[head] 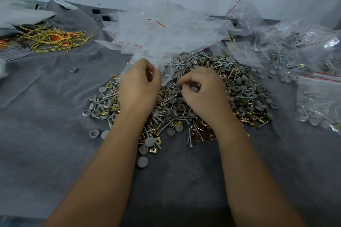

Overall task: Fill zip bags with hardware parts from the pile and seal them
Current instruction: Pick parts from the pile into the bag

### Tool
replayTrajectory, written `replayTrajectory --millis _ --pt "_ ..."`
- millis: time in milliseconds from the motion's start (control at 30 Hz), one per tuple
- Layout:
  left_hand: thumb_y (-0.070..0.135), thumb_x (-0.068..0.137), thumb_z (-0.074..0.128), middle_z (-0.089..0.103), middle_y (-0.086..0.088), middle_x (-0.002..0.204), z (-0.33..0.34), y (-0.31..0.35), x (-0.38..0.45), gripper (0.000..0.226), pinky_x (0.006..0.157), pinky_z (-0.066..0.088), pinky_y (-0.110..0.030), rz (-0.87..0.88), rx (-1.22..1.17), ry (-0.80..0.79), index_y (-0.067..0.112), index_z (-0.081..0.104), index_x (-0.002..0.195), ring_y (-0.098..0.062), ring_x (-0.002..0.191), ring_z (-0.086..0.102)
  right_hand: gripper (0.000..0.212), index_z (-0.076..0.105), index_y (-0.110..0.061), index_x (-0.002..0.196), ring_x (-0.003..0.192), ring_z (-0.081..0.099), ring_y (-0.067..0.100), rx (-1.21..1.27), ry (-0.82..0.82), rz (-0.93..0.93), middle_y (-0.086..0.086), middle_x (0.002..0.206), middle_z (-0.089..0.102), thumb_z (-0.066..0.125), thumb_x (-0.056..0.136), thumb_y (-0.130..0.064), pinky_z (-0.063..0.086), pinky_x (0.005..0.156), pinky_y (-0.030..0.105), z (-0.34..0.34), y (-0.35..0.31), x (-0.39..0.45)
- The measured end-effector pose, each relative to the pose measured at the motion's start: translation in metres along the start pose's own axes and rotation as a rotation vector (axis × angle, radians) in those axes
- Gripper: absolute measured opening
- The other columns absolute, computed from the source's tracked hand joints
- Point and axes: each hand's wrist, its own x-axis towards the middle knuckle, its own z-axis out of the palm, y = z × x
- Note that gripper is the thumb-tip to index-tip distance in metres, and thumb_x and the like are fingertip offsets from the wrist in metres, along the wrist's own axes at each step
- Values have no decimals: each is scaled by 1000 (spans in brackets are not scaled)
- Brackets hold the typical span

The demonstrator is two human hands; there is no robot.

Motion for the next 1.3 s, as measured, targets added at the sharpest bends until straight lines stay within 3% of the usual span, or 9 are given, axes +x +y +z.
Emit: replayTrajectory --millis 67,167,333,667,767,867,933,1033,1300 --pt "29 92 57 56 9 62 2 0 0 14 50 35 -25 -21 11 -39 24 54 79 3 60 55 19 76 -25 92 99 48 13 -184 -127 -24 -8 94 63 63 83 -16 39 93 36 4 3 0" --pt "30 91 55 57 8 63 2 -1 2 13 52 38 -27 -80 -46 -41 25 55 79 -1 54 52 24 74 -31 104 109 36 15 -331 -265 -72 -11 105 53 58 88 -24 24 99 32 6 5 -3" --pt "31 89 55 60 5 66 0 -1 3 8 49 38 -26 -180 -185 -85 31 54 81 -2 49 50 22 73 -34 101 112 31 15 -391 -302 -88 -12 108 46 58 85 -34 14 95 27 6 7 -5" --pt "24 91 55 54 6 58 1 -2 2 5 37 36 -16 -163 -253 -157 28 57 94 -1 38 52 6 68 -24 87 105 41 17 -345 -221 -48 -7 101 56 68 81 -23 25 96 33 7 7 -1" --pt "28 93 55 55 8 57 -1 -1 2 5 46 42 -24 -131 -202 -169 30 56 97 -2 42 54 4 64 -20 84 91 51 16 -247 -78 -47 -5 87 60 64 81 -18 43 86 39 3 2 -2" --pt "33 93 54 59 6 62 -1 1 0 5 57 53 -42 -61 -119 -206 33 55 98 -14 56 64 4 63 -18 85 82 54 15 -154 32 -11 -6 82 60 61 83 -15 49 74 39 0 -1 -2" --pt "34 94 54 60 4 65 0 2 -1 9 60 54 -42 -2 -59 -239 34 55 102 -16 60 64 4 64 -17 87 82 55 16 -173 48 -11 -4 83 59 61 85 -15 50 72 40 1 -1 -3" --pt "32 93 55 58 7 62 2 2 -2 12 56 46 -34 75 -19 -265 32 56 105 -6 58 56 5 66 -15 90 87 55 18 -255 68 -62 -1 88 60 63 86 -15 50 71 38 2 -1 -3" --pt "30 94 57 56 7 61 6 7 -8 5 53 41 -30 217 -57 -335 31 52 94 -6 57 52 11 70 -9 90 81 58 24 -463 115 -145 5 85 59 67 85 -18 36 58 27 7 -2 -6"
